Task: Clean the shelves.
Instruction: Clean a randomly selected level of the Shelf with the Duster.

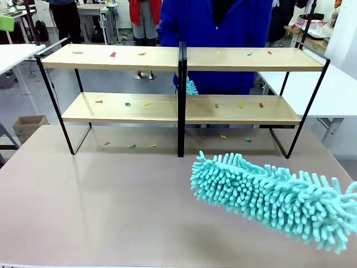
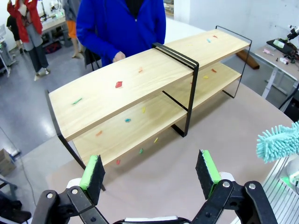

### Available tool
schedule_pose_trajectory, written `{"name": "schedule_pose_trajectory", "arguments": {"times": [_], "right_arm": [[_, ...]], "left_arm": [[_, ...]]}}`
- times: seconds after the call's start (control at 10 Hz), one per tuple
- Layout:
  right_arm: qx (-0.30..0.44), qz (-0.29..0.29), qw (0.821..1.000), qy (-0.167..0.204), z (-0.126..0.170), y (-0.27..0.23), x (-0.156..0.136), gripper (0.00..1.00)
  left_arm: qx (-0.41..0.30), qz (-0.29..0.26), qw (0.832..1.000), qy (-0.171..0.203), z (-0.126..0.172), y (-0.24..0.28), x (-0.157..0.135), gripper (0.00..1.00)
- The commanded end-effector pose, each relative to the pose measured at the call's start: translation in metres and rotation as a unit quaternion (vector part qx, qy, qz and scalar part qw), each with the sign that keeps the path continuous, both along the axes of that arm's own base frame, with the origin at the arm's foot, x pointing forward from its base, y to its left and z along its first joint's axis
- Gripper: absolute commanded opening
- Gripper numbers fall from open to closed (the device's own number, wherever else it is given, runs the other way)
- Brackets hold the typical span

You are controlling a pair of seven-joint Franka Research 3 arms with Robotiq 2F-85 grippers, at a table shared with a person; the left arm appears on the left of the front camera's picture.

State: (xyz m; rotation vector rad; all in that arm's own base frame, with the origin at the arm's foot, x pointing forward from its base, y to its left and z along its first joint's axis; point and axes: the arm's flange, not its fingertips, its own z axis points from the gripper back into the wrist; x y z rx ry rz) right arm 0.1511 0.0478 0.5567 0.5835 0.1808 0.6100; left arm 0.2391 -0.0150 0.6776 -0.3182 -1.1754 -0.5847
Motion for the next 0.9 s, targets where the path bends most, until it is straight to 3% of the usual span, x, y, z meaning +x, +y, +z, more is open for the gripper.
{"name": "schedule_pose_trajectory", "arguments": {"times": [0.0, 0.1, 0.3, 0.6, 0.8], "right_arm": [[0.013, -0.021, 1.0, 0.005, 0.003, -0.011, 0.008, 0.12], [0.0, 0.0, 1.0, 0.0, 0.0, 0.0, 0.0, 0.12], [-0.018, 0.037, 0.999, -0.019, -0.001, 0.041, 0.026, 0.12], [-0.006, 0.016, 0.999, -0.038, -0.006, 0.091, 0.067, 0.12], [-0.027, 0.023, 0.999, -0.025, -0.024, 0.131, 0.091, 0.12]], "left_arm": [[0.001, -0.006, 1.0, -0.001, 0.0, 0.002, 0.001, 1.0], [0.001, -0.006, 1.0, -0.001, 0.0, 0.002, 0.001, 1.0], [0.001, -0.006, 1.0, -0.001, 0.0, 0.002, 0.001, 1.0], [0.001, -0.006, 1.0, -0.001, 0.0, 0.002, 0.001, 1.0], [0.001, -0.006, 1.0, -0.001, 0.0, 0.002, 0.001, 1.0]]}}
